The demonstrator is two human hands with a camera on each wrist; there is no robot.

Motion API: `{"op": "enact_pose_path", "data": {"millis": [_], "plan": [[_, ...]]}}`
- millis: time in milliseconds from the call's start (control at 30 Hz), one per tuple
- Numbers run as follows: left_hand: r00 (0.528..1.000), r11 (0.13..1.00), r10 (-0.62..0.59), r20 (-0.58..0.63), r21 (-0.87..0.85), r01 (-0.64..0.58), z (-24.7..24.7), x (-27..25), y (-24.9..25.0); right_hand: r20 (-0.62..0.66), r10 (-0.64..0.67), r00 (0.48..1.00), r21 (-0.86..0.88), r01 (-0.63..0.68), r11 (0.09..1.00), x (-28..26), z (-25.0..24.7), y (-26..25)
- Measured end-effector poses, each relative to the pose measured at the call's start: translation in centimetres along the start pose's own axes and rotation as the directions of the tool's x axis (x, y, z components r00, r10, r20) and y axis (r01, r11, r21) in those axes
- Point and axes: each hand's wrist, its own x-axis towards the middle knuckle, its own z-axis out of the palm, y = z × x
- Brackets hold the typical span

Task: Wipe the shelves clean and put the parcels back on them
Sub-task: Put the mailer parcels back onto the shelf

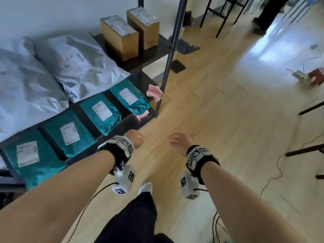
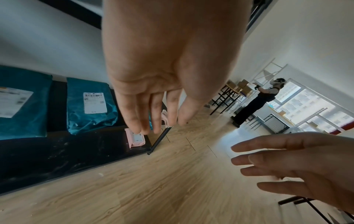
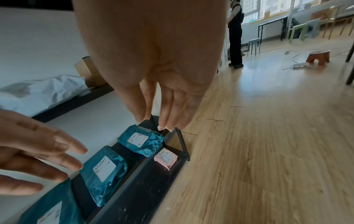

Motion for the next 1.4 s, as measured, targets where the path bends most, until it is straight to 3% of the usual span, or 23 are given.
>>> {"op": "enact_pose_path", "data": {"millis": [200,367,533,800,933,1067,1267,1400], "plan": [[0.997,0.995,-0.078,0.014,-0.058,0.078,-1.2,8.4,5.0,0.093,0.000,0.996,-0.020,0.002,1.000,8.7,-6.2,0.4],[0.986,0.971,-0.163,-0.012,-0.180,0.158,0.3,17.8,7.4,0.141,-0.025,0.990,-0.051,0.033,0.998,19.4,-8.4,3.4],[0.934,0.854,-0.341,-0.103,-0.450,0.262,4.2,28.2,6.2,0.202,-0.090,0.975,-0.090,0.110,0.990,31.0,-8.2,7.5],[0.869,0.656,-0.473,-0.146,-0.716,0.237,15.1,47.4,-1.9,0.237,-0.184,0.954,-0.054,0.202,0.978,50.2,0.0,15.4],[0.822,0.617,-0.526,-0.217,-0.763,0.193,19.0,56.1,-7.4,0.241,-0.245,0.939,-0.030,0.260,0.965,60.2,5.3,17.7],[0.773,0.564,-0.578,-0.261,-0.812,0.148,20.6,62.9,-11.8,0.217,-0.273,0.937,0.000,0.279,0.960,69.0,9.6,18.3],[0.741,0.565,-0.599,-0.302,-0.816,0.125,21.2,70.6,-17.1,0.149,-0.362,0.920,0.007,0.365,0.931,77.5,13.7,18.0],[0.771,0.544,-0.571,-0.282,-0.833,0.098,21.2,73.5,-18.8,0.120,-0.342,0.932,0.025,0.342,0.939,80.8,15.2,17.7]]}}
